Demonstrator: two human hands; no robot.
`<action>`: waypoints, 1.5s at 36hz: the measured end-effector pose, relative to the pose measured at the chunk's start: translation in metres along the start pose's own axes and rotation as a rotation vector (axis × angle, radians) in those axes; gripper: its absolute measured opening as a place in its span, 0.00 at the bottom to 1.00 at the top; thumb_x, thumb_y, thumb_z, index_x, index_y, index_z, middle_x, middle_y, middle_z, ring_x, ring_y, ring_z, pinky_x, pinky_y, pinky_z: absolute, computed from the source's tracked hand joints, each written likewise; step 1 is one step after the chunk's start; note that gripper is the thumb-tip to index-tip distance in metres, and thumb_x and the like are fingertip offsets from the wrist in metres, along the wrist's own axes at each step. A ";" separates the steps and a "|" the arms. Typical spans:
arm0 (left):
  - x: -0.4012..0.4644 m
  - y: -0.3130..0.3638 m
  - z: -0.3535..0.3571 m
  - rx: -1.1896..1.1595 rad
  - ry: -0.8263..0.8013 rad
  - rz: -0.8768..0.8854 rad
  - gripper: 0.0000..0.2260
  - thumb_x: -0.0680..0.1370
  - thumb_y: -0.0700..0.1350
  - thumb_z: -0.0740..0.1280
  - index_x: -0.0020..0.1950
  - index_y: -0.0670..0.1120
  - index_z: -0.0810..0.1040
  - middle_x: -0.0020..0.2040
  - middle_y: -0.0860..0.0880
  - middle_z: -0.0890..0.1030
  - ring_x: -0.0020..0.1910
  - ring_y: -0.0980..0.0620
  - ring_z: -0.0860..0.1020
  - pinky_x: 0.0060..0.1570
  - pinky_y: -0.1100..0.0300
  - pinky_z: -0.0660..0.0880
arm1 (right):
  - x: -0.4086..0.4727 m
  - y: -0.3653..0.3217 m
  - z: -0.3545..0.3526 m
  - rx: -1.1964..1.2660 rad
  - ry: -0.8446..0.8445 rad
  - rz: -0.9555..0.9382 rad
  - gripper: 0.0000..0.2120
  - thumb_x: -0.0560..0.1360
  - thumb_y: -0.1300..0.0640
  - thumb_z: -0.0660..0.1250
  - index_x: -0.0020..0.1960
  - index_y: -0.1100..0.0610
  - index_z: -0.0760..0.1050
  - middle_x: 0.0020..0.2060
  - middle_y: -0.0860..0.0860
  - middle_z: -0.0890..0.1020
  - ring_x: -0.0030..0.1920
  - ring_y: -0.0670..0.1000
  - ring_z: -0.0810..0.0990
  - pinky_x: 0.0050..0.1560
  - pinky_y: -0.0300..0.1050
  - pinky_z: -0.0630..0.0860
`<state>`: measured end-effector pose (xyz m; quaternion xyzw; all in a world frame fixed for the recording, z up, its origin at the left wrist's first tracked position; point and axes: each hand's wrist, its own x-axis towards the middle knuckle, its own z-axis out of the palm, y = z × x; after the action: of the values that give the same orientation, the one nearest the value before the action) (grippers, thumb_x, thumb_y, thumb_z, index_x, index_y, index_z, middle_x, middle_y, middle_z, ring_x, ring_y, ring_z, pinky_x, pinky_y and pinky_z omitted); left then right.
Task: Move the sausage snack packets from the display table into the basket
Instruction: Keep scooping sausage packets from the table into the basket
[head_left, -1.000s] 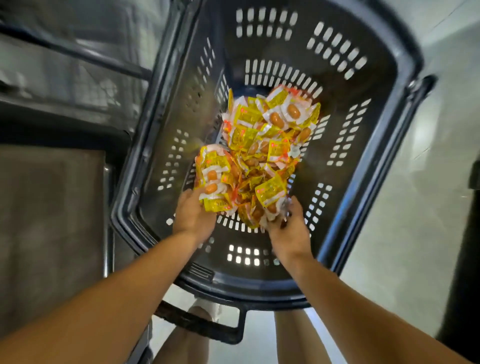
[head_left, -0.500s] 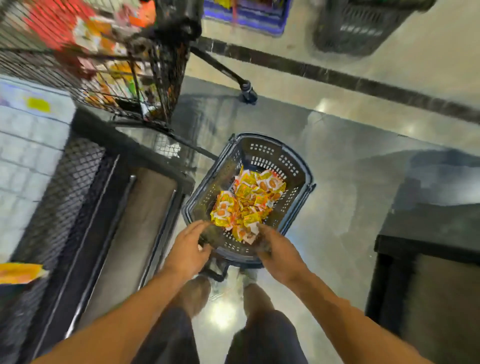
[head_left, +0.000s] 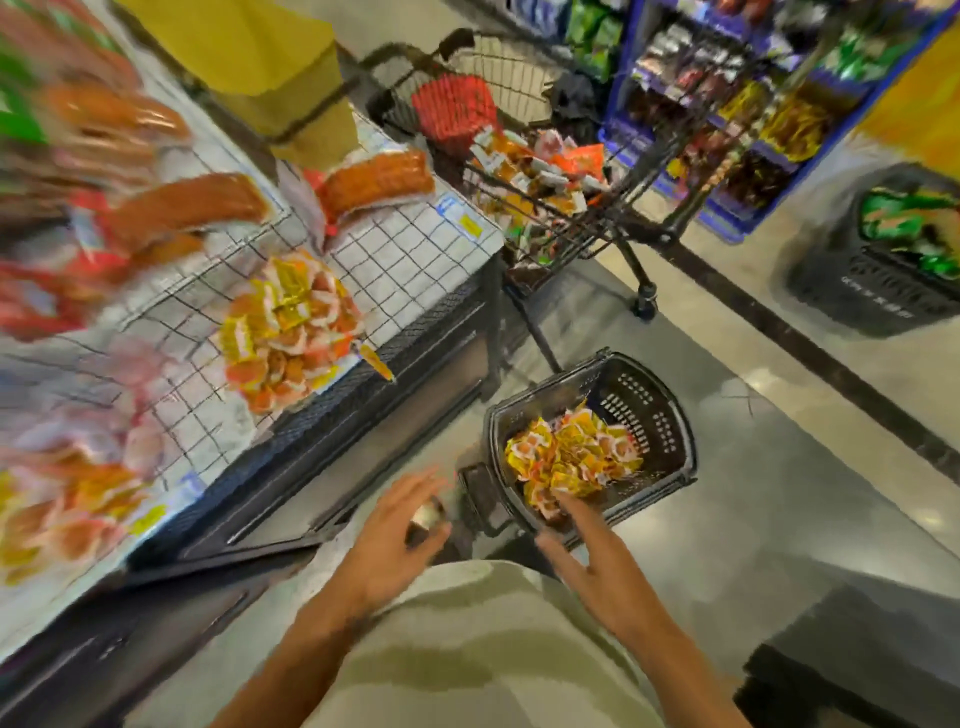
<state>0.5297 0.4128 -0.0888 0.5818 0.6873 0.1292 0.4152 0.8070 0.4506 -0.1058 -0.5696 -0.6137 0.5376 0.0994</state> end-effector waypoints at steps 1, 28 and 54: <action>-0.009 -0.007 -0.004 -0.009 0.019 -0.027 0.25 0.81 0.53 0.67 0.77 0.55 0.66 0.78 0.62 0.58 0.77 0.64 0.54 0.71 0.75 0.49 | 0.000 -0.003 0.003 -0.030 -0.030 -0.005 0.24 0.76 0.34 0.65 0.66 0.20 0.57 0.65 0.15 0.59 0.70 0.28 0.61 0.63 0.19 0.58; -0.174 -0.238 -0.151 -0.124 0.433 -0.068 0.24 0.80 0.51 0.69 0.75 0.50 0.71 0.77 0.55 0.64 0.79 0.53 0.59 0.78 0.58 0.54 | 0.063 -0.181 0.222 -0.522 -0.288 -0.207 0.36 0.76 0.29 0.56 0.80 0.42 0.58 0.77 0.39 0.62 0.76 0.41 0.60 0.73 0.36 0.58; -0.106 -0.245 -0.195 -0.054 0.518 -0.158 0.35 0.77 0.73 0.45 0.74 0.54 0.72 0.75 0.57 0.67 0.78 0.51 0.59 0.77 0.54 0.54 | 0.212 -0.281 0.163 -0.162 0.012 -0.474 0.26 0.78 0.55 0.72 0.74 0.46 0.71 0.71 0.41 0.74 0.70 0.47 0.74 0.66 0.59 0.76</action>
<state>0.2176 0.3055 -0.0851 0.4624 0.8102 0.2595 0.2497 0.4505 0.5960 -0.0576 -0.4188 -0.7708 0.4448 0.1804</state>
